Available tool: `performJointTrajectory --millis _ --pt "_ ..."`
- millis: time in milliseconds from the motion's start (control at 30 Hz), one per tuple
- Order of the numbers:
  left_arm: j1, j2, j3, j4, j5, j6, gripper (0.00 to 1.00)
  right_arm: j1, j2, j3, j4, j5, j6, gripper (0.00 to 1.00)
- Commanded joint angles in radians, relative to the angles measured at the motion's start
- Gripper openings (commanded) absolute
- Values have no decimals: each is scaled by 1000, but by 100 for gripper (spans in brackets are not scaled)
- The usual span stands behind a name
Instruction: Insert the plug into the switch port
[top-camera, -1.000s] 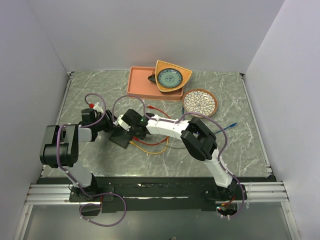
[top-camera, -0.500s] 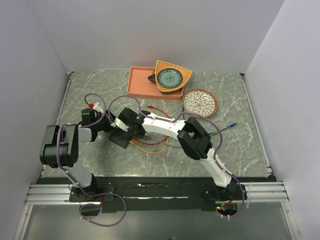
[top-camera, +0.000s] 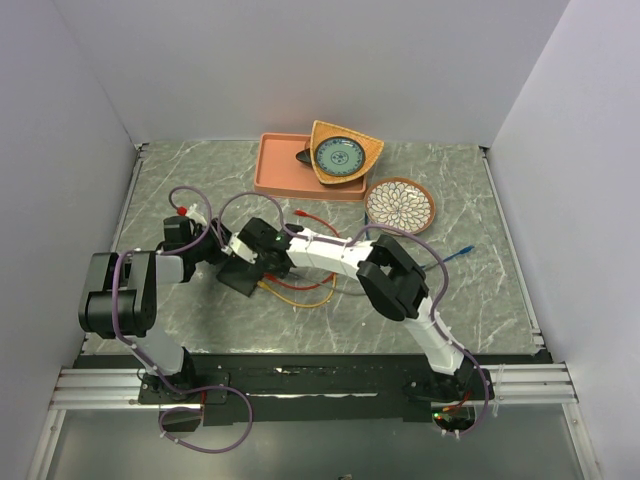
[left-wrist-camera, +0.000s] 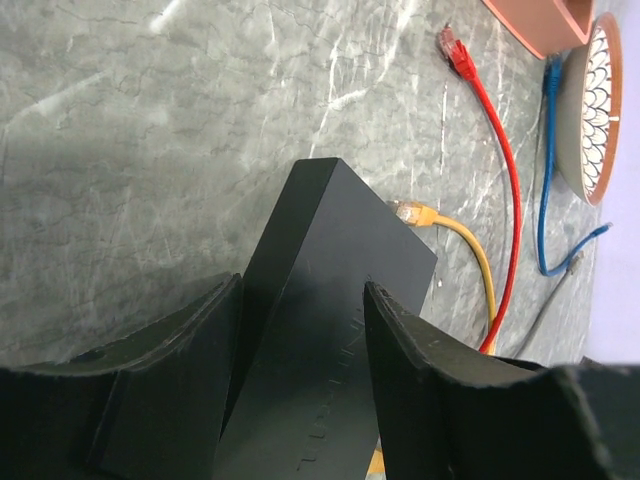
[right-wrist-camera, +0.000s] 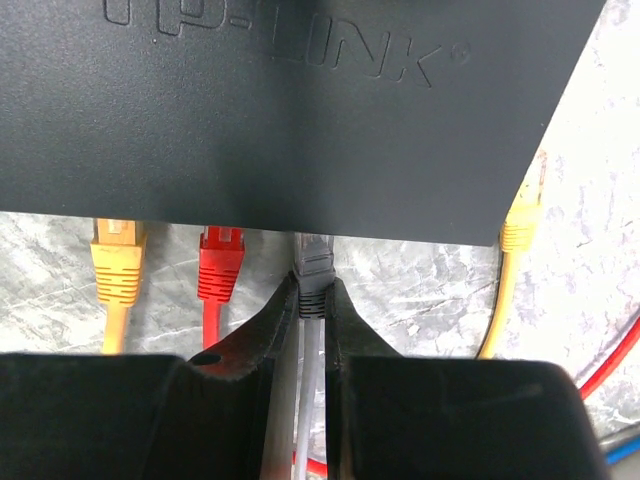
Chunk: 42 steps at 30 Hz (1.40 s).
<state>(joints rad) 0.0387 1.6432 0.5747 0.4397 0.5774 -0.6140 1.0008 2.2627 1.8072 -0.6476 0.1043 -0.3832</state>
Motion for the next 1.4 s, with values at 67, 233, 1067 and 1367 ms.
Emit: performJointTrajectory --millis 67,233,1067,1367 --pt "-34 -14 27 -85 30 -32 58 19 -133 -84 149 18 43 0" --pt "-34 -26 19 -76 10 -36 58 15 -230 -184 181 5 47 0" --pt "-25 -180 -35 -44 -5 -35 68 4 -687 -686 595 -291 46 0" --pt "-25 -168 -36 -27 12 -47 67 7 -775 -735 574 -304 52 0"
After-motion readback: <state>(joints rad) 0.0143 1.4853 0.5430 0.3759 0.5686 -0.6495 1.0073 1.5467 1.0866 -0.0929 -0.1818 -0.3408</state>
